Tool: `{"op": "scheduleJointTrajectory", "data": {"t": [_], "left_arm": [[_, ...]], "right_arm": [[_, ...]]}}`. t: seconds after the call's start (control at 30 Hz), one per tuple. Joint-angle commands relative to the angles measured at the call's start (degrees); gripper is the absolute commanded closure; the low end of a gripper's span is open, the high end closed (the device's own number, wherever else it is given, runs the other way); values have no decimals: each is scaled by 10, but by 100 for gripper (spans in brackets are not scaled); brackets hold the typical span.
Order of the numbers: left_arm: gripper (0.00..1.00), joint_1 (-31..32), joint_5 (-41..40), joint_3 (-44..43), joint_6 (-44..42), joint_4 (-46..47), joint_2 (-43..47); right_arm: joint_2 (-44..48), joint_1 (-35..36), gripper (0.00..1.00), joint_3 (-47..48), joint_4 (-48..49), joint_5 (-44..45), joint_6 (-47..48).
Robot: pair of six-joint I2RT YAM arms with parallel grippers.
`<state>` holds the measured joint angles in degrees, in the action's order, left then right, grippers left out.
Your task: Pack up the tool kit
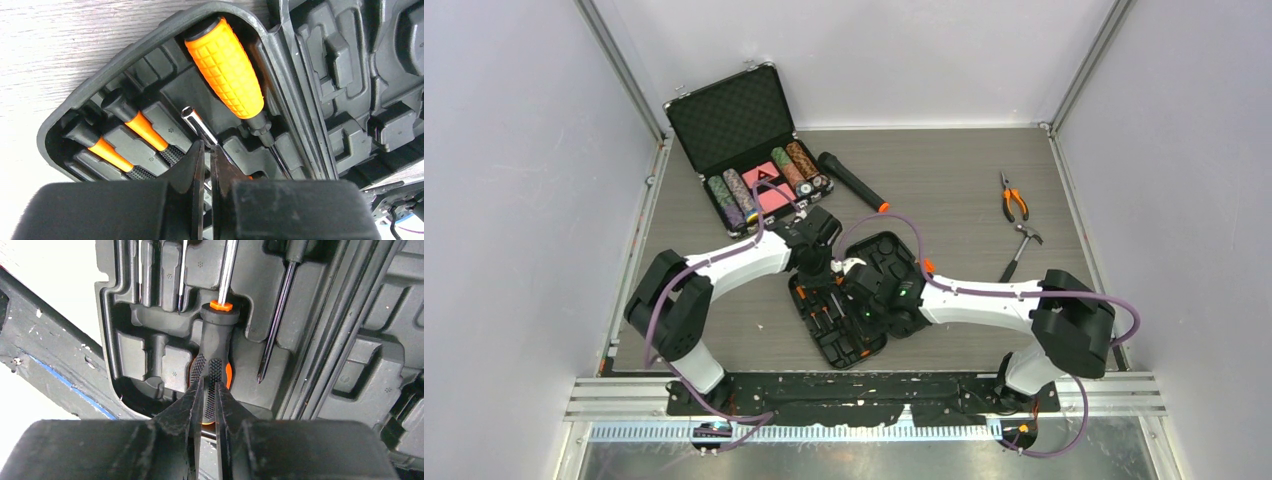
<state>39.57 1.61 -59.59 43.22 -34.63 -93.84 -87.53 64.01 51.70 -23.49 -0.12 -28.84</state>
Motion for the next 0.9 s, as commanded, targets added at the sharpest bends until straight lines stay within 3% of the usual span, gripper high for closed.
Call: {"op": "scheduleJointTrajectory", "data": {"t": [0.0,0.4,0.67,0.87], "left_arm": [[95,-3,-11,-14,-3,-11,-32],[99,-3,-1,-65,6,-59,-100],[93,-5,-11,-7,50,18,18],[89,-7,-48,-6,56,34,50]], "right_arm": [[-37,12,83,3,-37,8,10],[-89,52,87,44,-95,64,21],[-83,55,87,38,-89,72,18],[-88,55,87,39,-87,70,19]]}}
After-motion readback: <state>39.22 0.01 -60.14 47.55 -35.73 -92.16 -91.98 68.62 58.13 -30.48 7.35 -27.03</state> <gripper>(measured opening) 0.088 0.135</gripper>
